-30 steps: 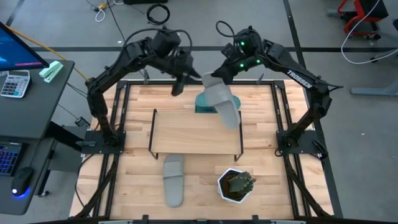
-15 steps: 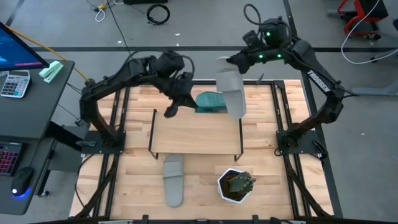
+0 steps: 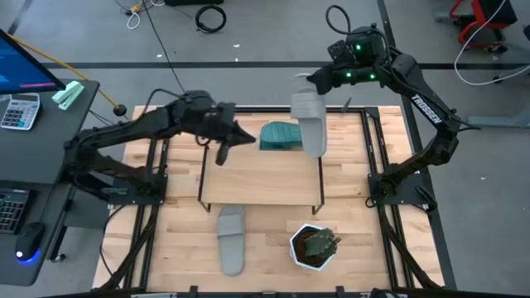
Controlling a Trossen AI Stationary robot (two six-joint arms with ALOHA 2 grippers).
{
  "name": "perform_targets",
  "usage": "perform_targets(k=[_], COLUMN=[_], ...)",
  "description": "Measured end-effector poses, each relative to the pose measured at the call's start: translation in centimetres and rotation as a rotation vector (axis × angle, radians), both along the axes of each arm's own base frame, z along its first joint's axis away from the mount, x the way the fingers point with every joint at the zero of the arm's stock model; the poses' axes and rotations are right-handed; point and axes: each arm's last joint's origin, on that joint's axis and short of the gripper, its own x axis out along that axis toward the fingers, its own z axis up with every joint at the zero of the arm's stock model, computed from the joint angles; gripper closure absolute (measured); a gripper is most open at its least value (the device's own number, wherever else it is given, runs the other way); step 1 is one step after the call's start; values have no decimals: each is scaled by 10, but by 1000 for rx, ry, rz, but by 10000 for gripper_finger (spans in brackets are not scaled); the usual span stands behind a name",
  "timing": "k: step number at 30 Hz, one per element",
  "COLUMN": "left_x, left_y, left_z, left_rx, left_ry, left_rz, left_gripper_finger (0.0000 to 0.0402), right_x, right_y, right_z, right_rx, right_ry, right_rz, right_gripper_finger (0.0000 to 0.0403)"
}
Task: Pick and place slides into the shelf
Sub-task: Put the bottom gray slipper on the shelf
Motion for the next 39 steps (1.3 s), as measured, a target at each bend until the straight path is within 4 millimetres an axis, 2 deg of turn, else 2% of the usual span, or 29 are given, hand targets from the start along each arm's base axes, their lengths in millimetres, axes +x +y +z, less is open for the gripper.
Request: perform_targets(k=[5,9,13,17,20,27,33,39], left_x=[-23,-33,-33,-33,-33,-34,-34,-34], left_y=[-5,-7,-8,-8,-8,-8,-8,-8], left_z=[18,24,23,21,19,16,15,15], left_rx=[25,42,47,42,36,29,28,32], left_ry=[-78,-95,-91,-69,-46,-15,-10,-10], left_rz=[46,49,47,47,47,46,46,56], left_gripper_finger=[388,386,397,387,382,397,383,397], right_x=[-2,-4,-3,10,23,32,18,-7], right_y=[0,1,2,5,6,7,13,20], right_z=[-5,-9,-16,-39,-52,-75,-92,-117], right_rx=[42,70,109,172,196,266,318,370], right_ry=[44,84,108,139,94,-12,-127,-232], right_rz=[-16,-35,-55,-39,-5,34,42,3], right_gripper_finger=[364,364,364,364,364,364,365,365])
